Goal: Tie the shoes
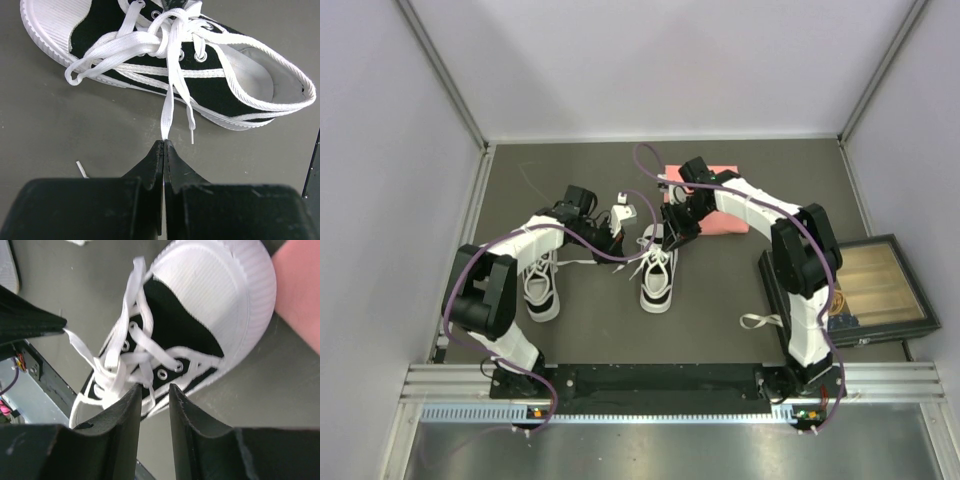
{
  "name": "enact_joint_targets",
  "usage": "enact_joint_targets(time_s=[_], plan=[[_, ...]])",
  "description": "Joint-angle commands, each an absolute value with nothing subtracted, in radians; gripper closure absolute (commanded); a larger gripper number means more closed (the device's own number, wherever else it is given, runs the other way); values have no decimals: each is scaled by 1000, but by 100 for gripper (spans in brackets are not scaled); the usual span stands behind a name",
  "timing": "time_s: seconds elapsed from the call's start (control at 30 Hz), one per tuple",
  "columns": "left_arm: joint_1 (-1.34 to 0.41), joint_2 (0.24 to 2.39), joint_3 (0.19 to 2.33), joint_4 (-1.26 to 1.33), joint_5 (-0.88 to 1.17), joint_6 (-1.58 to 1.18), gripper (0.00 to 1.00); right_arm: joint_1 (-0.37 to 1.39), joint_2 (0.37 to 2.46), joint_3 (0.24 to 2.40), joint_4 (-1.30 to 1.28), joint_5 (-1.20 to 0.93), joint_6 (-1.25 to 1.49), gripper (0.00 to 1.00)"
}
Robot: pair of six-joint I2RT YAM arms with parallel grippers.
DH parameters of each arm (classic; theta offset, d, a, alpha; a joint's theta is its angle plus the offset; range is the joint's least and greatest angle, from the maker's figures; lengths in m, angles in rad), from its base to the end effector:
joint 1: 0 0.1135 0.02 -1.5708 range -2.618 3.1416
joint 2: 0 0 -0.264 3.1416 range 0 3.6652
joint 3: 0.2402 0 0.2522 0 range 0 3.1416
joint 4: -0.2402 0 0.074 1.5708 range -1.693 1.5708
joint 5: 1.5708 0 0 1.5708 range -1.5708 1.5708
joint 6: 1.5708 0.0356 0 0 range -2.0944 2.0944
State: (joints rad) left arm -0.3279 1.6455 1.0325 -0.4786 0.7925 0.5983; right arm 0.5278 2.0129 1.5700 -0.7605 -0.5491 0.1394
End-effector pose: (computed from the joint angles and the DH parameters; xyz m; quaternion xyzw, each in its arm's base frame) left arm 0.2950 -0.1271 0.1971 0.4823 0.7608 -0.3420 0.2675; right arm 0.3513 0.2263 0.2039 -0.2312 0.9190 0.3094 0.0789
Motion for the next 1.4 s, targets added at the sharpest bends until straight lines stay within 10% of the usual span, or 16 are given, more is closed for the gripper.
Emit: enact_joint_targets(time_s=[0.0,0.23,0.53,1.37], plan=[[-322,1652,1065,-485,818,617,100,531,2037,1628,-716,-597,124,70],[-322,1655,1062,-483,816,618,100,534,2029,1606,-707,-667,132,69],[-321,1652,1057,-480,818,614,100,534,1982,1580,-735,-658,120,100],[-314,1552,937,-544,790,678,100,526,1862,1517,-773,-518,138,100]])
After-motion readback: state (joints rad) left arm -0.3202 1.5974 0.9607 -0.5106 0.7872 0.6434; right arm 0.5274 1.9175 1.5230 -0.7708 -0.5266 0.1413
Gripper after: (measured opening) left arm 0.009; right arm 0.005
